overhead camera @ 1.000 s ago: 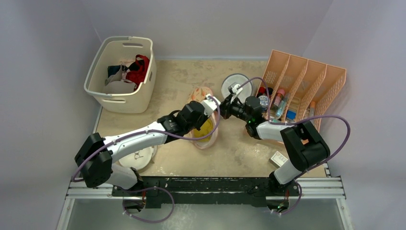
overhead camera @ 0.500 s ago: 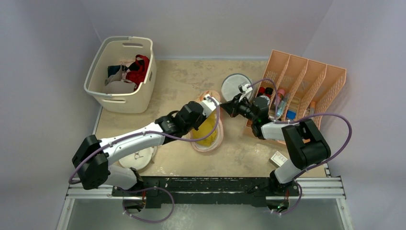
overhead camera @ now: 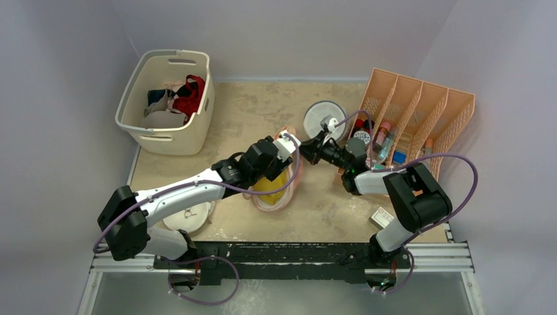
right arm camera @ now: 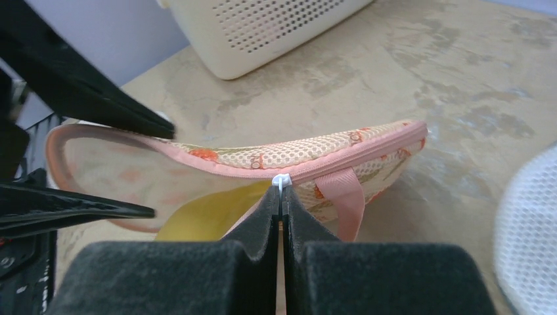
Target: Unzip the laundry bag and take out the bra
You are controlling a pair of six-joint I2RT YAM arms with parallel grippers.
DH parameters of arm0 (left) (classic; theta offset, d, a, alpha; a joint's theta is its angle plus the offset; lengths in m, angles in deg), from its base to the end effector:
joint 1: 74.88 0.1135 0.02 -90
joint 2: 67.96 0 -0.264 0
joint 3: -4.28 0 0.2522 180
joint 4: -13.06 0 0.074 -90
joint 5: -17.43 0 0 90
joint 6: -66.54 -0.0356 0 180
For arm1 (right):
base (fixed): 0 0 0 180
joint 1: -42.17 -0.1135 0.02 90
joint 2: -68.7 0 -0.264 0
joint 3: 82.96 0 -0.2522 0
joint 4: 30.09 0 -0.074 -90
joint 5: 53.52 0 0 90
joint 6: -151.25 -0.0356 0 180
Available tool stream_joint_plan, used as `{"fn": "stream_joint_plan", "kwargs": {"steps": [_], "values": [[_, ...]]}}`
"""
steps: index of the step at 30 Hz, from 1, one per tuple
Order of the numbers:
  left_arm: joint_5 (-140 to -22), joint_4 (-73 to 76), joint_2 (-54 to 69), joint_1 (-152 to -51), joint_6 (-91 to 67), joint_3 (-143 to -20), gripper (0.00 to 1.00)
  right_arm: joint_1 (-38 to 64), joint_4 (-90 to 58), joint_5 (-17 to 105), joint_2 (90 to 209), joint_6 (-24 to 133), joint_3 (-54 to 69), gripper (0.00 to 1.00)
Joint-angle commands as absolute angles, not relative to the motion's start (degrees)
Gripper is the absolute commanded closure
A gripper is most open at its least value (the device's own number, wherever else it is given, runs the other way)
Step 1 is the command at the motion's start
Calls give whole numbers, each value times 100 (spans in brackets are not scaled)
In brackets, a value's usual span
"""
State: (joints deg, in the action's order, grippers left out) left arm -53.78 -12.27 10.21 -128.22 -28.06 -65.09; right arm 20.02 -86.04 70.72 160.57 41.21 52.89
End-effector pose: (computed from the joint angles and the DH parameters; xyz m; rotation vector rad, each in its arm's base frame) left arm 0.1909 -0.2372 0.2729 0.8666 1.9504 -0.1447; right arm 0.2709 0.1319 0.2056 -0.5415 1.4376 1.0176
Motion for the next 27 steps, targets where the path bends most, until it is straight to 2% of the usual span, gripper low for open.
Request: {"fn": "stream_joint_plan", "kwargs": {"steps": [1,8,14,23,27], "values": [[-5314,-1027,1160,-12839,-2655,-6686,47,1739,-9217,7405,16048,4209,5186,100],[-4555,-985,1161,-12815,-2662,-6676,49,1376,-9307,7522,16020,4366,5155,100],[-4328,-950,1156,-12797,-2684,-6672,68,1339,-9358,7575,16039,4323,5146,100],[-4756,-975,1142,-12797,-2678,-6709,98,1343,-8834,7286,15922,4481,5104,100],[-4947,-984,1078,-12806,-2673,-6707,100,1418,-8325,6731,15864,4484,5046,100]]}}
